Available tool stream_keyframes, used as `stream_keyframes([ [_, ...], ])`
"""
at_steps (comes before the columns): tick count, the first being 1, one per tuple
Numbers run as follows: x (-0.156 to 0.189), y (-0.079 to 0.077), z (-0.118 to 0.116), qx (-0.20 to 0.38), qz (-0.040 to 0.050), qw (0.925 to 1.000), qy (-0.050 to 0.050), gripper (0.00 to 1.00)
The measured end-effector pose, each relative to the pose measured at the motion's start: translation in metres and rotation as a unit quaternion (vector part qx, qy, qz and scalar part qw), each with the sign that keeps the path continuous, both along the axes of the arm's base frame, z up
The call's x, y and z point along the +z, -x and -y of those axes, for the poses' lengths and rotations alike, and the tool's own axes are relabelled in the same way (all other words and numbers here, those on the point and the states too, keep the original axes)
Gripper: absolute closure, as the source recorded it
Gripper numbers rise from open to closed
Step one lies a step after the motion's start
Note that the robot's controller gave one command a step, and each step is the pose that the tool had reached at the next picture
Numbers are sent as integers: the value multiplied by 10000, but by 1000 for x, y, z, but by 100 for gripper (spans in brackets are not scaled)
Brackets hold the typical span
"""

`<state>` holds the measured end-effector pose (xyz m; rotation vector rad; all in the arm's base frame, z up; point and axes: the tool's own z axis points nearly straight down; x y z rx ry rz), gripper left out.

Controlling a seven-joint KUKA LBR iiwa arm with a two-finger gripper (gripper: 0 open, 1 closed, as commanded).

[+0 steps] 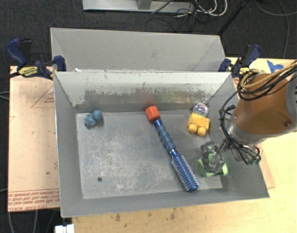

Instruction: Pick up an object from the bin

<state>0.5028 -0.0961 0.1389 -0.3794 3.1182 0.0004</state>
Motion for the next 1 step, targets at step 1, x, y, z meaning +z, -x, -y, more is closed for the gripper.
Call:
stream_keyframes([
  [1, 0, 0, 0, 0, 0, 10000, 1, 0],
])
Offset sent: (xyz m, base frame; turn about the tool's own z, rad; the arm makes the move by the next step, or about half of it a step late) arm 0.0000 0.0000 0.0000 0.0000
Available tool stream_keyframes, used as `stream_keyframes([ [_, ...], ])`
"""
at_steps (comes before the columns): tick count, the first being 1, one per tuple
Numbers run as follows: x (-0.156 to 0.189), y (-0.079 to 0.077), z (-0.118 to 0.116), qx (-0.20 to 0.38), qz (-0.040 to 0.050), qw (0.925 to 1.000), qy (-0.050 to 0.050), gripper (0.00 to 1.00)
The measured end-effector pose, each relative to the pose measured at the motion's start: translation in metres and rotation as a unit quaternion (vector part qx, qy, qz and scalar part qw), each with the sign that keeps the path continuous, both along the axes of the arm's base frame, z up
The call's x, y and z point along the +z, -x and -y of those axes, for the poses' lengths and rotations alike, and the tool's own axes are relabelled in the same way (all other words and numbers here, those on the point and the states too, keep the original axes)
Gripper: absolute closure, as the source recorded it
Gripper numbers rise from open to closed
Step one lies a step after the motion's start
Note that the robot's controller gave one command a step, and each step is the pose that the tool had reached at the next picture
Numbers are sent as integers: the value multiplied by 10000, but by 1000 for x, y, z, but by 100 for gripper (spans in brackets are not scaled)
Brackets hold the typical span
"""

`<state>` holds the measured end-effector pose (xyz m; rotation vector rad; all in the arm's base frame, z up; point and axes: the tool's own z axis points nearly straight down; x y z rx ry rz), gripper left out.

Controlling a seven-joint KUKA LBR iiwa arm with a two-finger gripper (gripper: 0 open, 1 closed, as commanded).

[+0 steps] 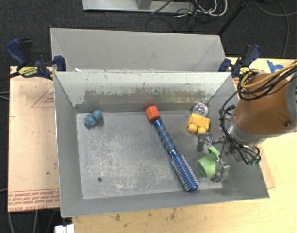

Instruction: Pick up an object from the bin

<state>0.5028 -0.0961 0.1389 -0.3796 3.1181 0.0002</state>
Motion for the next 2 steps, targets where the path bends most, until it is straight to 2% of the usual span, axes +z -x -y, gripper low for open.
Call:
stream_keyframes([
  [1, 0, 0, 0, 0, 1, 10000, 1, 100],
  [2, 0, 0, 0, 0, 1, 10000, 1, 0],
])
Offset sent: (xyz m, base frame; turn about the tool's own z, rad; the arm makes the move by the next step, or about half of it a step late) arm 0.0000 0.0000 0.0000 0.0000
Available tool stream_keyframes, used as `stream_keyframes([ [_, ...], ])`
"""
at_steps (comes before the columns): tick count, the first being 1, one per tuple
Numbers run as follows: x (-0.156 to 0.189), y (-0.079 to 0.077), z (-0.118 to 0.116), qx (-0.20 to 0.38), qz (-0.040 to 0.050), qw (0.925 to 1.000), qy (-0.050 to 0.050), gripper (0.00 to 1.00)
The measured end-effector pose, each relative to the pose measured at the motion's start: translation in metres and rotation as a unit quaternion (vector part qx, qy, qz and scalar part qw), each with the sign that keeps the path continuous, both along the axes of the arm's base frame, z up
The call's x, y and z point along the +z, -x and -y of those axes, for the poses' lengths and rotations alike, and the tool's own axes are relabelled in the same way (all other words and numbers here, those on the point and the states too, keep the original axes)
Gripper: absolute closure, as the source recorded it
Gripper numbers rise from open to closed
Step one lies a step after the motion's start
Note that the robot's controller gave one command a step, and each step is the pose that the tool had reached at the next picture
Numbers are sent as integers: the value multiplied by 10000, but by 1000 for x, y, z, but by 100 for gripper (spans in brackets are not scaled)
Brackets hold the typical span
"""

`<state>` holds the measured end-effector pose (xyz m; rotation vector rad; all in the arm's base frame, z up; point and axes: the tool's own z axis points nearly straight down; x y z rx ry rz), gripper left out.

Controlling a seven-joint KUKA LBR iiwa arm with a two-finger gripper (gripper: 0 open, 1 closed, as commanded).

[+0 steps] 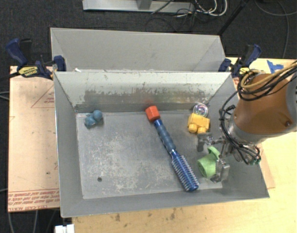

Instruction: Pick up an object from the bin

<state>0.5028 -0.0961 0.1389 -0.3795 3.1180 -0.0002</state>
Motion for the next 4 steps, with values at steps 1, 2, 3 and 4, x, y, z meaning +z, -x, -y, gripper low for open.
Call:
stream_keyframes([
  [1, 0, 0, 0, 0, 0, 10000, 1, 100],
  [2, 0, 0, 0, 0, 0, 10000, 1, 0],
  [3, 0, 0, 0, 0, 0, 10000, 1, 100],
  [4, 0, 0, 0, 0, 0, 10000, 2, 0],
])
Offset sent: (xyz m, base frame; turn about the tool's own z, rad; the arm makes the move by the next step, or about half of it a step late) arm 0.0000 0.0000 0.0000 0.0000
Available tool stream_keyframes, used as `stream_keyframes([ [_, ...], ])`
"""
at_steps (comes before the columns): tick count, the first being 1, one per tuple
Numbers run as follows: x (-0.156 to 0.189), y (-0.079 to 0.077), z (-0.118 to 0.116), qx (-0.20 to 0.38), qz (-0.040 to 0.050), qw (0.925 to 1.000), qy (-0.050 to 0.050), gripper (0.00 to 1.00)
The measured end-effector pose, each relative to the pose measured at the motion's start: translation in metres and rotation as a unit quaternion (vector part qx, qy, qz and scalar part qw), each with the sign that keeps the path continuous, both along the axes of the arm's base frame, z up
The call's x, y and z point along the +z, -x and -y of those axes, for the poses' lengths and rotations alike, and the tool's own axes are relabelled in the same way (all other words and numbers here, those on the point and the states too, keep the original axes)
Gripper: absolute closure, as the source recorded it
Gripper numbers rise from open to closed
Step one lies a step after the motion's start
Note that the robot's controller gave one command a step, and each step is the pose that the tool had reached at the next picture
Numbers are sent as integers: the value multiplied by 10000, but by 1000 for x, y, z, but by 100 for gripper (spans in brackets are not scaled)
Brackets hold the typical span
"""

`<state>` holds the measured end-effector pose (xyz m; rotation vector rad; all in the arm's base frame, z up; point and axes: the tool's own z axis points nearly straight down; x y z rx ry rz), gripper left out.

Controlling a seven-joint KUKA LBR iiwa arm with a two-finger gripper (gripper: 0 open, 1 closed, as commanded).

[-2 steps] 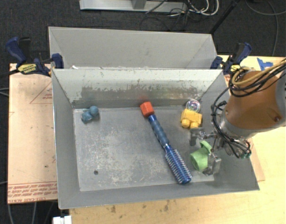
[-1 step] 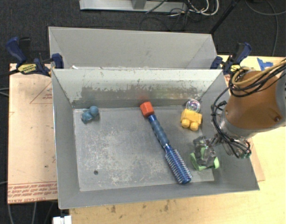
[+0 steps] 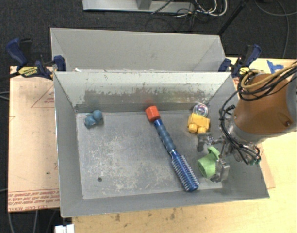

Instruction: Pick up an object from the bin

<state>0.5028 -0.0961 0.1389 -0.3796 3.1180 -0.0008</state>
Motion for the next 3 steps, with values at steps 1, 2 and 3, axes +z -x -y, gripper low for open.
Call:
stream_keyframes([
  [1, 0, 0, 0, 0, 0, 10000, 0, 100],
  [2, 0, 0, 0, 1, 0, 10000, 0, 0],
  [3, 0, 0, 0, 1, 0, 10000, 0, 100],
])
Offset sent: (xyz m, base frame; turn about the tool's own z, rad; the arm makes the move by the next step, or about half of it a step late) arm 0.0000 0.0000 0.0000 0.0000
